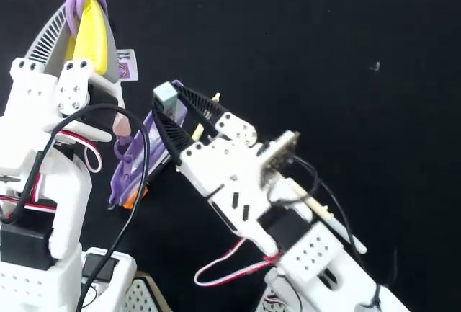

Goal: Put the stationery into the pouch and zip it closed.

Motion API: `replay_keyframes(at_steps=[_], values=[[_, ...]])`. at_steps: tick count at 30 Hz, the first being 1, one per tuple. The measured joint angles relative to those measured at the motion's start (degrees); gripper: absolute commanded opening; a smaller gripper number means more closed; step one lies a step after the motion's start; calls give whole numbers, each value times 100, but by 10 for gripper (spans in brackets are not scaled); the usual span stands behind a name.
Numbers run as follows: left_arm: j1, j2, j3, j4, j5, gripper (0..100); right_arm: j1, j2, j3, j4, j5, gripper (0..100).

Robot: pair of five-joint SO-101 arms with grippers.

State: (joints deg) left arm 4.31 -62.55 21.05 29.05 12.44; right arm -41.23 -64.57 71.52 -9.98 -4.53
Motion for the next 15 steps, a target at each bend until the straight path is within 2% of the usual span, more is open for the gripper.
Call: replay_keyframes(at_steps=[6, 15], values=[[0, 0, 0, 0, 0, 30, 0, 97, 334, -18, 0, 280], [0, 0, 0, 0, 0, 30, -9, 88, 404, -53, 0, 300]])
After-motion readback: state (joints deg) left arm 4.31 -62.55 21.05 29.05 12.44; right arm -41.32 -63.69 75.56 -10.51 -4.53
